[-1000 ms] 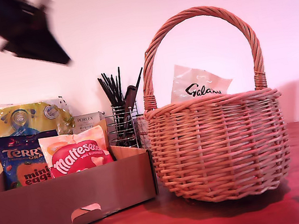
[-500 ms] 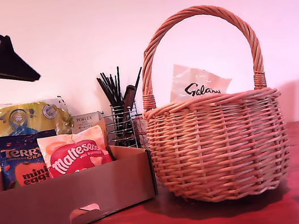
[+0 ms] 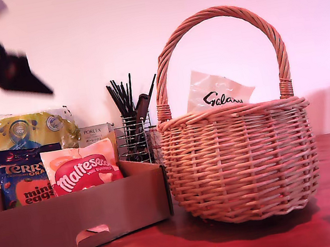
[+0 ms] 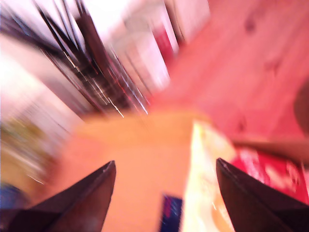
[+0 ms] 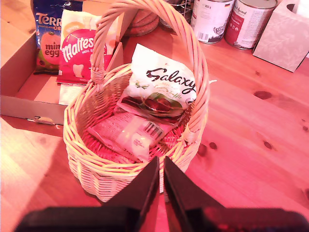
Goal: Move the bags of Easter eggs from the cardboard box on the left into the woven basket on the right side.
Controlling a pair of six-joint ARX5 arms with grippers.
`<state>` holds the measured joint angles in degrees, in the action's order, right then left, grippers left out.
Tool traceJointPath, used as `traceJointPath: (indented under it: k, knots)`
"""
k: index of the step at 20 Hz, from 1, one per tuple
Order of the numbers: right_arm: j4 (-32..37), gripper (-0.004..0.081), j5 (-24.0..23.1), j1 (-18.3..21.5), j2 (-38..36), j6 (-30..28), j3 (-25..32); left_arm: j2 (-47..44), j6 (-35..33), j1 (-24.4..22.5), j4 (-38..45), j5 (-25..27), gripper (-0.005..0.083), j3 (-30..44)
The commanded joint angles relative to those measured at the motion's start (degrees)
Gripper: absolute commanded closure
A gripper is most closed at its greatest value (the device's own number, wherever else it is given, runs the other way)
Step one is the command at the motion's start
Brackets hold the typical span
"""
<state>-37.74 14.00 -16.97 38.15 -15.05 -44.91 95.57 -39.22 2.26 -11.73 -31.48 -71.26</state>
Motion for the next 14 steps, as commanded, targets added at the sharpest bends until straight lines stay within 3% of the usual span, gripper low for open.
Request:
traceJointPath:
  k: [1,3,8,14]
  knots:
    - [0.2,0.0783,0.6,-0.2,0.0,0.1,-1.0,3.7,-0.2,0.0,-0.4,-0.3,0.0165,-0.8]
    - [0.2,0.0783,0.6,-0.2,0.0,0.1,-1.0,6.6,-0.2,0.0,-1.3,-0.5,0.0166,-2.2]
    - [0.2,0.0783,0.7,-0.2,0.6,0.0,-1.0,13.0,0.1,0.0,-12.4,-0.6,0.017,-8.1]
    - [0.3,0.0783,0.7,-0.2,0.7,0.0,-1.0,16.0,-1.4,1.6,-19.4,1.6,0.0207,-8.6]
